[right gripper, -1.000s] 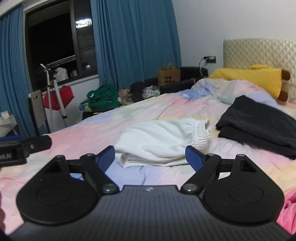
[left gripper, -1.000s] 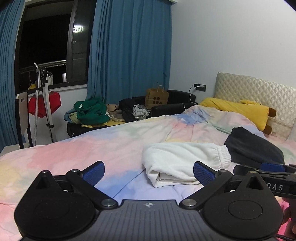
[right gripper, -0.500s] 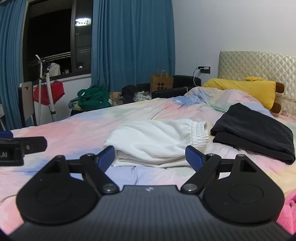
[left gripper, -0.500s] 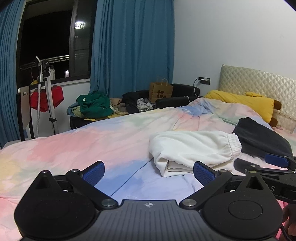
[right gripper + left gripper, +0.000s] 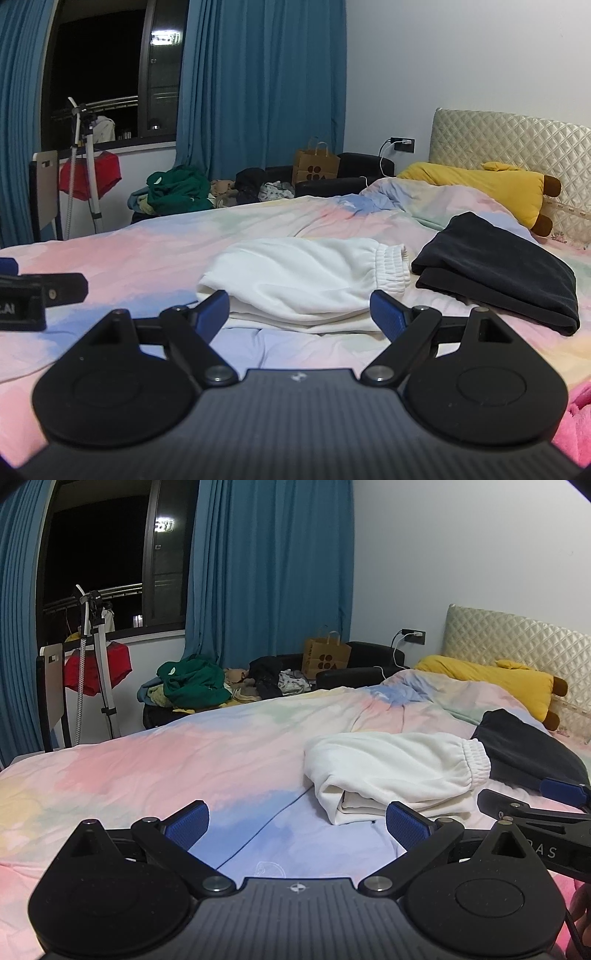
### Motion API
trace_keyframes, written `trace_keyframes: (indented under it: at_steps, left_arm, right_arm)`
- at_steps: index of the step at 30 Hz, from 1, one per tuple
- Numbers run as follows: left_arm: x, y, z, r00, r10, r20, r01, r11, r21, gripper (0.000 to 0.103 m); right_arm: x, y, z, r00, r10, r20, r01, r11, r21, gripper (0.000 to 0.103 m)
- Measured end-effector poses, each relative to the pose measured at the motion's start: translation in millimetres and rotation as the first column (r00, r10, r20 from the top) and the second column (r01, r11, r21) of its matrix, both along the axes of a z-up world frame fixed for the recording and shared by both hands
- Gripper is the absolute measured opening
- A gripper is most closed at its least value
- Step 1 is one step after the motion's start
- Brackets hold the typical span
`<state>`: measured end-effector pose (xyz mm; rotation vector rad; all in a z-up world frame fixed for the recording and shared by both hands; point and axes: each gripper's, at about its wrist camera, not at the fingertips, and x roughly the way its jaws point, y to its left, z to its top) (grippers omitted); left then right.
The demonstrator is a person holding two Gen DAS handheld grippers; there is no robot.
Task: Fold clothes
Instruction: 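Open both tools and withdraw them from the folded sweatpants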
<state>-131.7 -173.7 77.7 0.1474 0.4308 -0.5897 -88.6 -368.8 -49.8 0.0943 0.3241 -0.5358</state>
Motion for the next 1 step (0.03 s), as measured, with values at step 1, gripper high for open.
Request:
trace_keyframes:
  at_steps: [1]
  left_arm:
    - [0.0, 0.1, -0.2, 1.000, -0.001, 0.000, 0.001, 1.000, -0.001, 0.103]
  right_arm:
    - [0.0, -0.6, 0.1, 1.000, -0.001, 0.002, 0.001, 1.000, 0.002, 0.085]
